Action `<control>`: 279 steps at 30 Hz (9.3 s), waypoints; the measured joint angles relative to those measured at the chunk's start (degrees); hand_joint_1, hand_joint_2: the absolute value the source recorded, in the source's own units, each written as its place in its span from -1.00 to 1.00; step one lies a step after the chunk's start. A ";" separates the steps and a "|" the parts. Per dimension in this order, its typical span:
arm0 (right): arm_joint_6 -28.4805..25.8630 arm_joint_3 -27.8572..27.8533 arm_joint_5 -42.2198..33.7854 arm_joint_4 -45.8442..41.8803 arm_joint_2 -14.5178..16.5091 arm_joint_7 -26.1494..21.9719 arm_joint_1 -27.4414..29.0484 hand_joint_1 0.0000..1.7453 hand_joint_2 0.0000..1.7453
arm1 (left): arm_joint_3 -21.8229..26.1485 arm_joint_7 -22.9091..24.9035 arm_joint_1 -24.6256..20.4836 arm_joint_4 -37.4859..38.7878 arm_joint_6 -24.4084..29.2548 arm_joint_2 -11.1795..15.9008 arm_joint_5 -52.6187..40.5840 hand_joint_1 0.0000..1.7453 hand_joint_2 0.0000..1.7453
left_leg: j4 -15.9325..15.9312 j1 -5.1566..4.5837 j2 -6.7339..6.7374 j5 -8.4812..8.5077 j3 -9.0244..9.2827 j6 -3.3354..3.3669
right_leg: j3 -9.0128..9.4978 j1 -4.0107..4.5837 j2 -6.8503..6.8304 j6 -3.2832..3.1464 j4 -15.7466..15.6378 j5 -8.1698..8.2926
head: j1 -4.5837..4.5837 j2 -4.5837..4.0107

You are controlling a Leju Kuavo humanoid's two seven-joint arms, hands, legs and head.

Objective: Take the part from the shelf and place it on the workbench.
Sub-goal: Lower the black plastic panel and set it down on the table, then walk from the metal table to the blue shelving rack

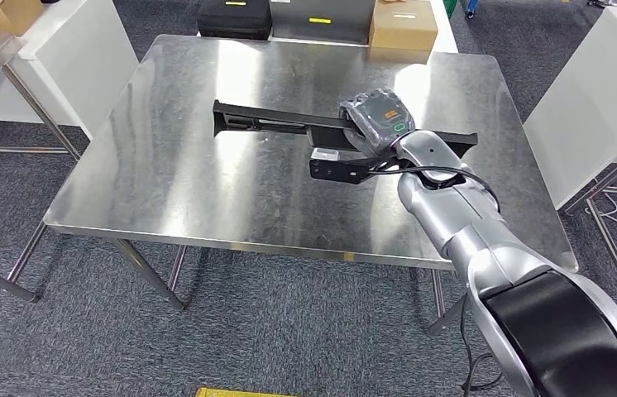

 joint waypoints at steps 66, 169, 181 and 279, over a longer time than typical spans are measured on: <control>-0.04 -0.25 0.17 0.19 -2.96 -0.14 0.37 -1.00 -1.00 | 1.44 -8.06 0.05 0.02 7.88 -1.25 -1.14 -1.00 -1.00 | -1.61 -0.72 -0.06 1.89 0.07 -0.06 | 2.29 0.87 0.81 -1.11 -0.84 -1.39 | 0.51 0.00; 8.64 -46.20 -15.42 -45.55 -60.59 9.04 62.71 -1.00 -1.00 | 14.09 -7.59 -0.04 0.08 8.01 -5.41 6.46 -1.00 -1.00 | -1.17 -0.53 -2.83 0.16 1.79 0.78 | 5.72 1.54 -1.84 -0.04 -1.94 -3.03 | 1.52 0.00; 24.95 -110.32 1.83 -80.81 -23.86 -20.83 74.54 -1.00 -1.00 | 16.02 -4.61 -0.45 0.10 8.81 -6.81 6.20 -1.00 -1.00 | -1.34 -0.99 -1.86 -0.73 2.68 0.79 | 5.47 0.64 -1.00 0.03 -1.88 -3.85 | 1.31 0.00; -6.26 -111.56 22.28 12.18 3.29 10.97 59.66 -1.00 -1.00 | 12.82 -11.12 -3.68 -0.20 4.73 -0.63 -4.83 -1.00 -1.00 | 0.34 0.00 0.44 0.28 -0.18 -1.42 | 7.99 0.47 0.66 -2.41 -1.53 -4.92 | 1.18 0.00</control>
